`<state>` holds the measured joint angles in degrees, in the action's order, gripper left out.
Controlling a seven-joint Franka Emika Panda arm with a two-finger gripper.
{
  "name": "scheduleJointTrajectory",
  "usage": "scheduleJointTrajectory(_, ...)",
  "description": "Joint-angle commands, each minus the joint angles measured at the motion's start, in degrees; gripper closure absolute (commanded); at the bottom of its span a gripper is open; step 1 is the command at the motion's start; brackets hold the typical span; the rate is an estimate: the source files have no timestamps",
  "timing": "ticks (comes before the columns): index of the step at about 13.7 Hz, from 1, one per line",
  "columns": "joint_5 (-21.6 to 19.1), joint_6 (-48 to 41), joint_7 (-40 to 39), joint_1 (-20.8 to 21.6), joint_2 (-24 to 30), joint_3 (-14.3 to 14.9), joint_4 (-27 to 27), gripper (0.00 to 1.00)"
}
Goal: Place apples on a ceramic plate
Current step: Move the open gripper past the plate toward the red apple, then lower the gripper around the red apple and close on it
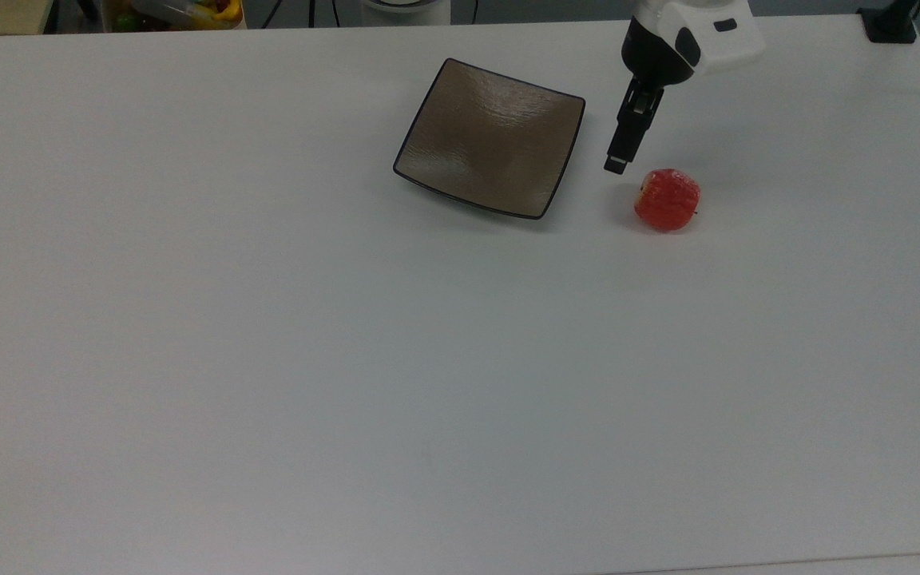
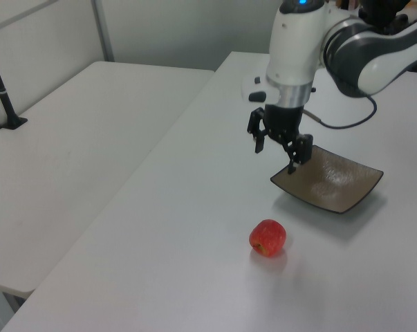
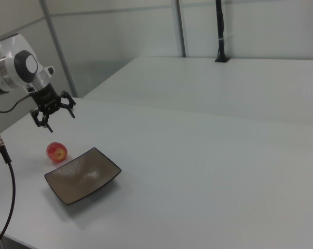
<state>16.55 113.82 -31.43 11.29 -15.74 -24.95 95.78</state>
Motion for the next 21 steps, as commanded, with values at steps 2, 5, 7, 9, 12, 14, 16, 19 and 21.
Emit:
scheduleJointTrajectory(2, 2.88, 0.61, -0.91, 3.21, -5.00, 0.25, -2.88, 0.00)
scheduleJointTrajectory(5, 2.79, 0.61, 0.58, 4.70, -5.88, 0.25, -3.41, 0.00)
scheduleJointTrajectory(7, 3.14, 0.70, 1.55, 6.02, -7.28, 0.25, -3.76, 0.00)
scheduleJointTrajectory(9, 3.40, 1.57, 1.73, 7.52, -8.07, 0.52, -4.03, 0.00)
scheduleJointTrajectory(12, 4.19, 3.16, 3.82, 8.40, -10.62, 0.69, -4.55, 0.00)
scheduleJointTrajectory(14, 6.03, 3.95, 4.63, 8.57, -11.94, 0.69, -4.82, 0.00)
scheduleJointTrajectory(16, 7.35, 4.21, 4.72, 9.37, -13.43, 0.87, -4.90, 0.00)
scheduleJointTrajectory(19, 8.94, 4.39, 6.38, 9.54, -14.32, 0.87, -4.90, 0.00)
scheduleJointTrajectory(21, 9.03, 4.39, 6.39, 9.54, -14.67, 0.87, -4.90, 0.00)
